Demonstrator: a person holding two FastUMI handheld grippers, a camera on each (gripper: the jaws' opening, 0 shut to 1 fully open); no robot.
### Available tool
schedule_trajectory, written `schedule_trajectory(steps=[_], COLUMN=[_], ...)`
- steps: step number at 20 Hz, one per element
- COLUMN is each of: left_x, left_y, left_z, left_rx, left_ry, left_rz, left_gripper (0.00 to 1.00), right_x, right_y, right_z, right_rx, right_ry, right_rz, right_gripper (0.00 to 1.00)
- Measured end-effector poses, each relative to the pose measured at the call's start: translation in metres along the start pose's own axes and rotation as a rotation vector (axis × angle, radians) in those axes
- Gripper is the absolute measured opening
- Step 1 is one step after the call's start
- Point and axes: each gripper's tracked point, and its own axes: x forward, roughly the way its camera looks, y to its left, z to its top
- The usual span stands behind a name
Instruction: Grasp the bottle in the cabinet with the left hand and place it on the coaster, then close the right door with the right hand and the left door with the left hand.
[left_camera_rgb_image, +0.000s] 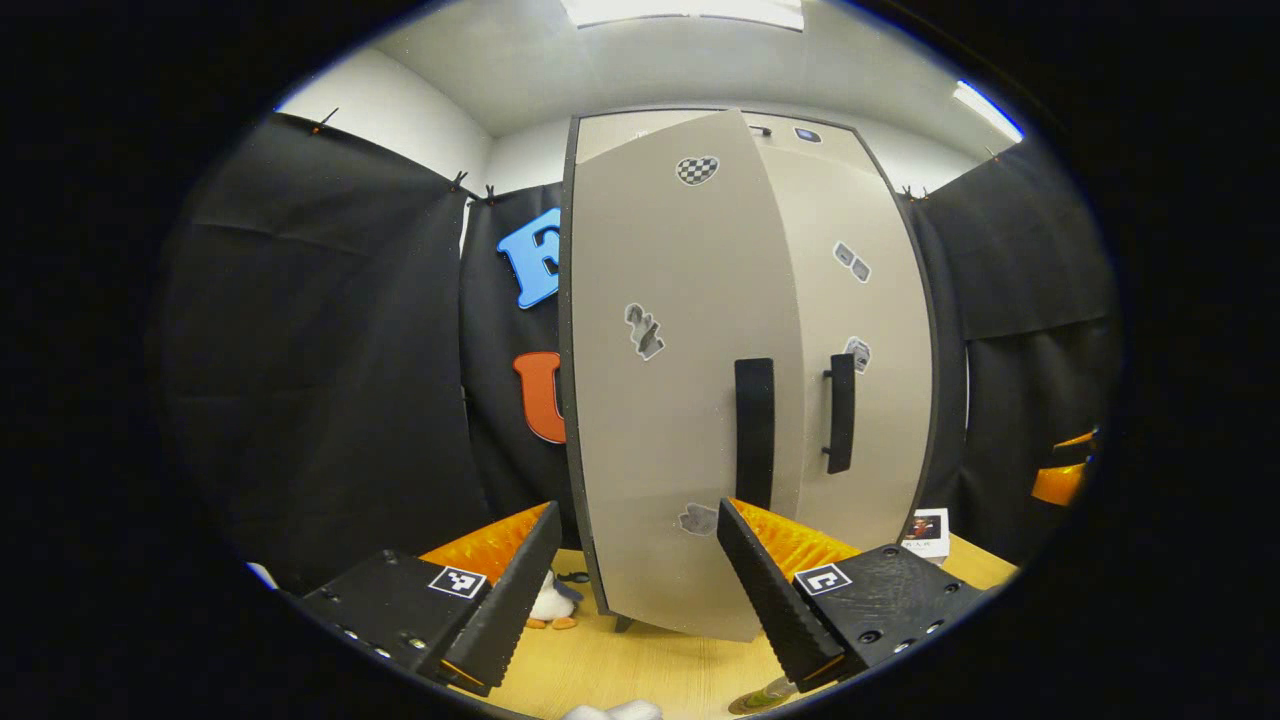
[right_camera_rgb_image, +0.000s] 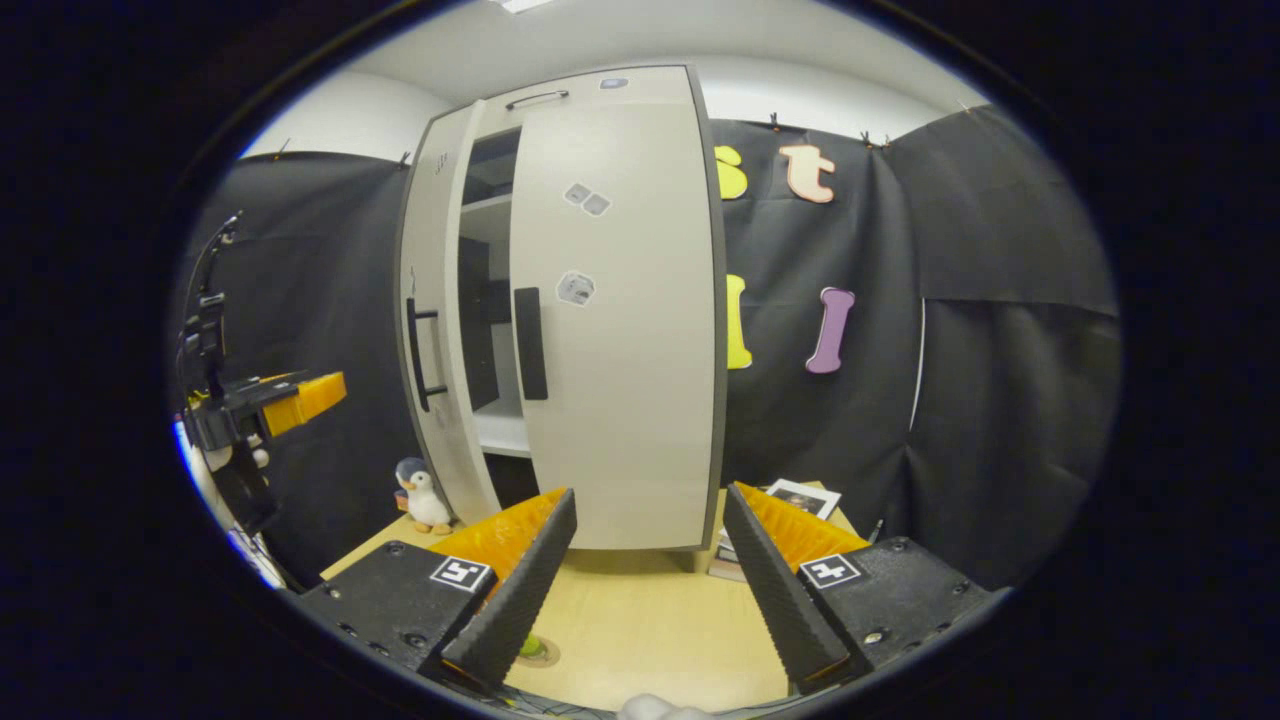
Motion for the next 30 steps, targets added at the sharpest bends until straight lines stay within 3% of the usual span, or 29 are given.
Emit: schedule_trajectory(steps=[4, 12, 16, 30], left_x=[-0.028, -0.073, -0.074, -0.053], left_y=[-0.006, 0.0, -0.002, -0.011], left_z=[-0.003, -0.032, -0.038, -0.037], left_rx=[0.01, 0.013, 0.007, -0.002], left_ry=[0.009, 0.034, 0.045, 0.045], left_rz=[-0.02, 0.011, 0.002, -0.053], left_gripper=[0.96, 0.96, 0.96, 0.96], right_x=[-0.005, -0.008, -0.005, -0.014], right_y=[0.004, 0.017, 0.031, 0.036], right_z=[0.008, -0.002, -0.016, -0.004], right_rx=[0.008, 0.005, -0.004, -0.037], right_ry=[-0.027, -0.053, -0.022, -0.05], right_rz=[-0.014, -0.044, -0.027, -0.047], right_gripper=[0.95, 0.98, 0.95, 0.98])
